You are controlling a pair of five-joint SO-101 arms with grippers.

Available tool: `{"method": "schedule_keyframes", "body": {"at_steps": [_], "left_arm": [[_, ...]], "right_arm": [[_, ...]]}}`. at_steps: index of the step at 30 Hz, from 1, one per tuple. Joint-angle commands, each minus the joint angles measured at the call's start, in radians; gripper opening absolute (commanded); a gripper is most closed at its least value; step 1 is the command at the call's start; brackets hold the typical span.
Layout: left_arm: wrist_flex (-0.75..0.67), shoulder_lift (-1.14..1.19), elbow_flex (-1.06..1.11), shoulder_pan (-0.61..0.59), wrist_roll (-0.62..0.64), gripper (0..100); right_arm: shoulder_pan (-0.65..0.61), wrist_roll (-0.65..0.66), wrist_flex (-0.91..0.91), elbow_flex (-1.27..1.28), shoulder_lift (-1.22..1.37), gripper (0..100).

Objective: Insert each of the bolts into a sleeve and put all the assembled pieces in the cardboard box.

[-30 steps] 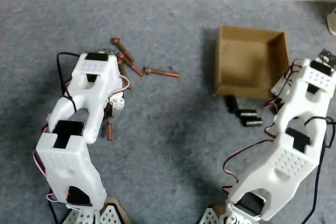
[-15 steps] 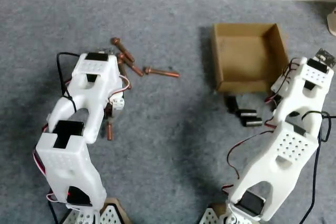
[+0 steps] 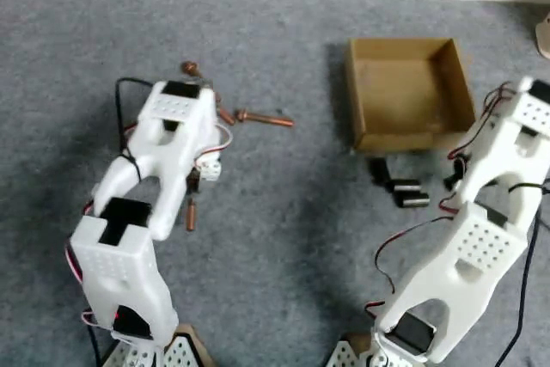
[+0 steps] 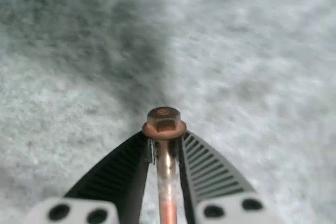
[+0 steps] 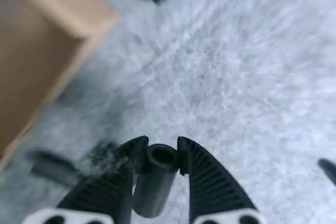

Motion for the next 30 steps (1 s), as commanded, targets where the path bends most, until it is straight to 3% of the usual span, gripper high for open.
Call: {"method": "schedule_keyframes", "body": {"at_steps": [1,6,15,30], "left_arm": [[0.133,-0.022,-0.142,0.065,-0.005,1],[0.203,-0.051,-0.269,0.082,-0.005,1],[0.196,-0.297,-0.234,0.081,-0.003,1],[0.181,-0.332,-0.128,0.081,-0.005,1]], "right_arm": [[0.016,0.061,0.024,0.01,-0.174,0.5],[-0.015,0.121,0.024,0.213,-0.41,0.5],[-0.16,0.187,-0.041,0.553,-0.863,0.5],[-0.361,0.189,-0.743,1.406,-1.471,0.5]]}}
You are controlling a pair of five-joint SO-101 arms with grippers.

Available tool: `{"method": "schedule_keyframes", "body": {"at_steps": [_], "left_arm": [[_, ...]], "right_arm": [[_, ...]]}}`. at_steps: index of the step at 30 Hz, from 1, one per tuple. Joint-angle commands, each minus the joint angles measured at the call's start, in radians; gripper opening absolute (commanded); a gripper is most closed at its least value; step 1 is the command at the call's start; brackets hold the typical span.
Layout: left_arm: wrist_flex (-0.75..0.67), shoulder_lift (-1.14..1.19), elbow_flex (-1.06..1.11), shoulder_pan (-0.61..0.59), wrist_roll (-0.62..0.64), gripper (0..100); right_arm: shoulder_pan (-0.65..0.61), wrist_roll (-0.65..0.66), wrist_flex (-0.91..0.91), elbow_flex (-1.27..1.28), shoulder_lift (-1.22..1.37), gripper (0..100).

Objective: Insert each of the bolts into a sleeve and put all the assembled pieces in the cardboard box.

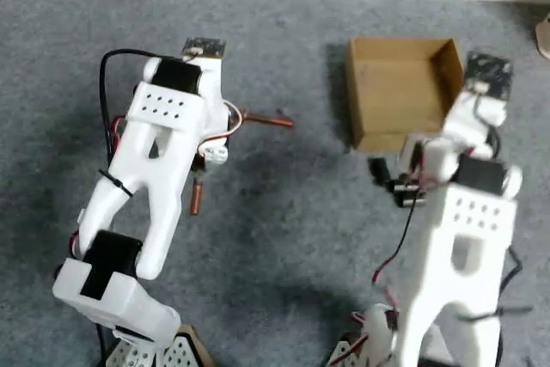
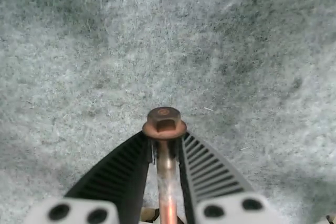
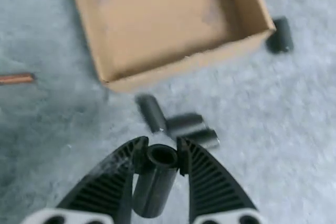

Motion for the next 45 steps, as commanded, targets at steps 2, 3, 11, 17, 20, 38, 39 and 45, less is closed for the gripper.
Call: {"method": "schedule_keyframes", "body": {"at_steps": [2,3,11,17,20,38,39,45], "left_arm": [[-0.025,-0.062,-0.005,0.021,-0.005,1],[-0.034,-0.062,-0.005,0.021,-0.005,1],[-0.109,-0.062,-0.005,0.021,-0.005,1],[-0.133,-0.053,0.01,0.021,-0.003,1],[-0.138,-0.059,0.059,0.021,0.008,1],[-0.354,-0.053,0.285,0.013,0.137,1],[-0.354,-0.053,0.285,0.013,0.137,1],[-0.371,-0.053,0.303,0.013,0.137,1]], "right_arm": [[-0.056,0.014,-0.277,0.272,-0.252,0.5],[-0.061,0.014,-0.346,0.338,-0.3,0.5],[-0.133,0.172,-0.835,0.803,-0.628,0.4],[-0.228,0.325,-1.116,1.133,-0.877,0.4],[-0.263,0.384,-1.046,1.285,-0.992,0.4],[-0.487,0.16,-0.288,1.178,-1.093,0.4],[-0.487,0.161,-0.288,1.178,-1.093,0.4],[-0.487,0.161,-0.194,1.179,-1.093,2.0]]}}
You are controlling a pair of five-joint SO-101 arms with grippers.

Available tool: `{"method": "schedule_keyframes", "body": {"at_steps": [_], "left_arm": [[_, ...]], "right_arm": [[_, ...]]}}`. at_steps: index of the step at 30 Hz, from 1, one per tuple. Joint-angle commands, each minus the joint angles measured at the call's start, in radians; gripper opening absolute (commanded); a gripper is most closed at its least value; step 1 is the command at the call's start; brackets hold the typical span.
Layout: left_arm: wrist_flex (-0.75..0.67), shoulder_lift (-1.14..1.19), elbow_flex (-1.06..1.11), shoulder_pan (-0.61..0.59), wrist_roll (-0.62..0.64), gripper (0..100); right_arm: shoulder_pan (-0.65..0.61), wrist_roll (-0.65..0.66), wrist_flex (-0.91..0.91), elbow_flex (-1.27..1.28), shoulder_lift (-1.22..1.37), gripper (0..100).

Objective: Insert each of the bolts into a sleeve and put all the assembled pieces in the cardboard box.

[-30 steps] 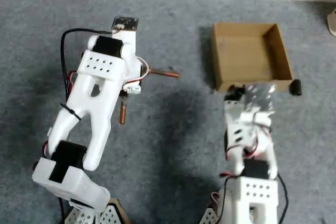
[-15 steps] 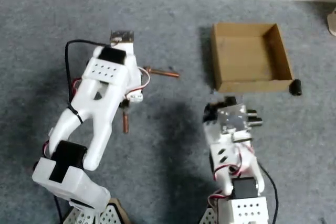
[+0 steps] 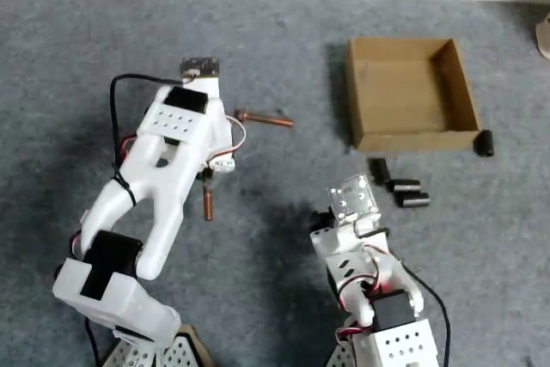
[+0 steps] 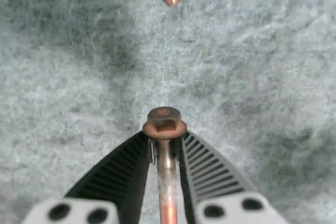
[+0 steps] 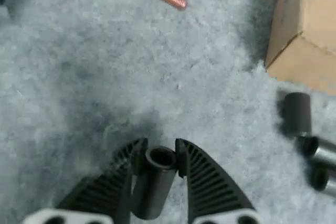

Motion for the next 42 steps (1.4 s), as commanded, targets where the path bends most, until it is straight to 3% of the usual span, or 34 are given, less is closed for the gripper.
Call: {"method": "schedule_keyframes", "body": {"at_steps": [1,4,8,15,23,42], "left_arm": [[-0.04,-0.051,0.01,0.013,0.011,1],[-0.075,-0.051,0.031,0.012,0.011,1],[-0.078,-0.051,0.038,0.012,0.011,1],[-0.078,-0.051,0.038,0.012,0.011,1],[-0.081,-0.05,0.038,-0.036,0.011,1],[-0.081,-0.048,0.039,-0.035,0.011,1]], "right_arm": [[-0.012,-0.008,0.068,0.061,-0.018,4.3],[-0.012,-0.014,0.12,0.068,-0.018,9.1],[-0.012,-0.012,0.139,0.105,-0.022,0.0],[-0.012,-0.015,0.145,0.113,-0.018,0.7],[-0.012,-0.092,0.18,0.114,-0.018,19.4],[-0.013,-0.269,0.18,0.11,-0.016,19.3]]}}
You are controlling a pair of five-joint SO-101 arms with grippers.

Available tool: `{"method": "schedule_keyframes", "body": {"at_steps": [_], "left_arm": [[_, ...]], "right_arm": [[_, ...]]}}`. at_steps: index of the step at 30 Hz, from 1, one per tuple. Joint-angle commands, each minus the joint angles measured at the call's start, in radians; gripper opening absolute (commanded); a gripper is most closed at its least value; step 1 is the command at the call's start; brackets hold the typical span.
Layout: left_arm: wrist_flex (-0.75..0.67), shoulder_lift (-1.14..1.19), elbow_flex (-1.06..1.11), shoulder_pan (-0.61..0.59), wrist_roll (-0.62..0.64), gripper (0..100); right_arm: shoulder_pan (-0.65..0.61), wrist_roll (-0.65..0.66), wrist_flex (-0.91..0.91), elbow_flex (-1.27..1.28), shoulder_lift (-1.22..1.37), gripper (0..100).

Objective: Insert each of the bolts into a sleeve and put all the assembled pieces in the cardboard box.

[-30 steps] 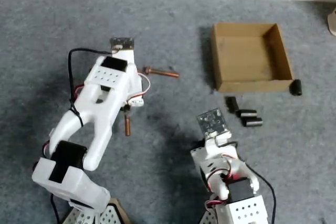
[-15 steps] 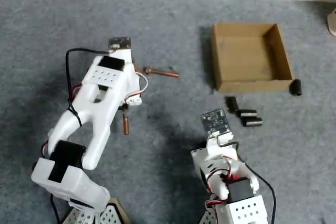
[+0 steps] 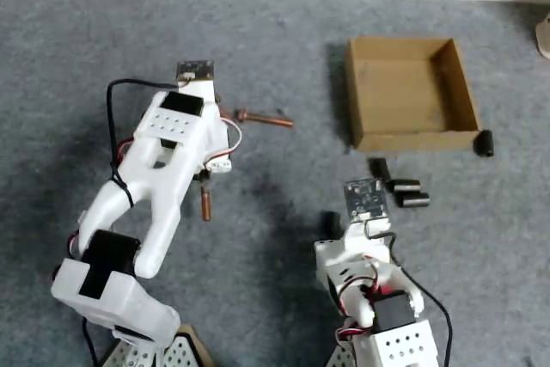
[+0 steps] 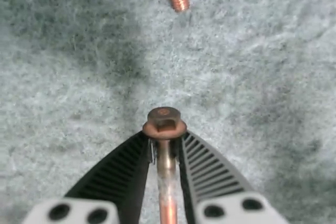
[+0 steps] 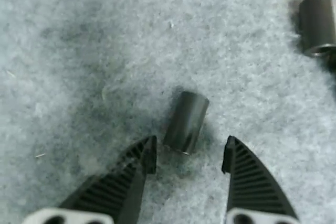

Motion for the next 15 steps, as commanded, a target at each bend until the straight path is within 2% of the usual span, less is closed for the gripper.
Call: {"method": "schedule_keyframes", "body": {"at_steps": [1,6,10,15], "left_arm": [[-0.011,-0.048,-0.004,-0.01,0.011,1],[-0.055,-0.048,0.036,-0.01,0.011,1],[-0.123,-0.05,0.079,-0.01,0.011,1],[-0.13,-0.05,0.082,-0.01,0.011,1]], "right_arm": [[-0.008,-0.015,0.005,0.108,-0.007,19.0],[-0.008,-0.015,0.005,0.105,-0.007,10.6],[-0.008,-0.015,0.002,0.104,-0.007,10.6],[-0.008,-0.015,0.005,0.102,-0.007,10.6]]}}
